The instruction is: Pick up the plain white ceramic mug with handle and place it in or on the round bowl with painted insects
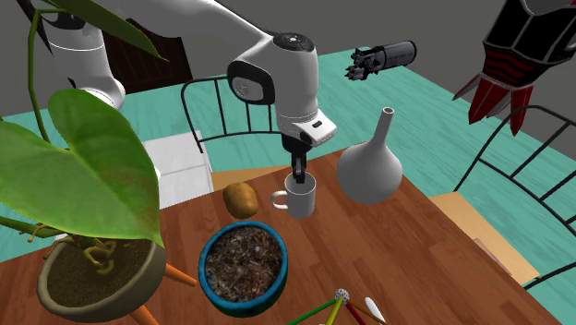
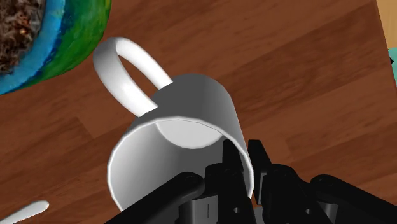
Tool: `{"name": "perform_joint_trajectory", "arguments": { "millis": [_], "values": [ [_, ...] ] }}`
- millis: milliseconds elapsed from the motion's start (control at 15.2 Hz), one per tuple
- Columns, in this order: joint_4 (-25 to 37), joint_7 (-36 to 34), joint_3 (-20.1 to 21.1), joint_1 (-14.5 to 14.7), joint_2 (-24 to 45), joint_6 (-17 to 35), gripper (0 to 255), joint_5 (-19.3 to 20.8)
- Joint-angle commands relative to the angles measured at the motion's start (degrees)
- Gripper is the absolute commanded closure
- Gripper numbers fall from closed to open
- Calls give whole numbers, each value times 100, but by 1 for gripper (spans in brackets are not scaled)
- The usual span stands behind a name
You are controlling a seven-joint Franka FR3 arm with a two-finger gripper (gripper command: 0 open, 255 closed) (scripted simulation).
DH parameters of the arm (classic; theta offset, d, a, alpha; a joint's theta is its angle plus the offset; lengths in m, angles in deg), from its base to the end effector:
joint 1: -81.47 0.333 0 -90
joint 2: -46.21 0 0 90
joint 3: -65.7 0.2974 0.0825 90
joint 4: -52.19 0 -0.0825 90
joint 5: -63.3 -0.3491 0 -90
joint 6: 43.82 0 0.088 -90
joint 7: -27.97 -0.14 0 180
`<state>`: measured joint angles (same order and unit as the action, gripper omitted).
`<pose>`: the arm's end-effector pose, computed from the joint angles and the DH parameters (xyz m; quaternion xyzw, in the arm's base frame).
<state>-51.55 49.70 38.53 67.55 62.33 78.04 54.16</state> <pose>0.4678 -0.3729 0.3735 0.9797 -0.1972 0.0326 0.0130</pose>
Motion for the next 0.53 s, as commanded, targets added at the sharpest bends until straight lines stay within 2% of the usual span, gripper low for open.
{"name": "perform_joint_trajectory", "arguments": {
  "millis": [0, 462],
  "values": [
    [104, -30, -13, 9, -56, -156, 255, 40],
    [455, -102, -48, 25, -211, -641, 255, 144]
  ]
}}
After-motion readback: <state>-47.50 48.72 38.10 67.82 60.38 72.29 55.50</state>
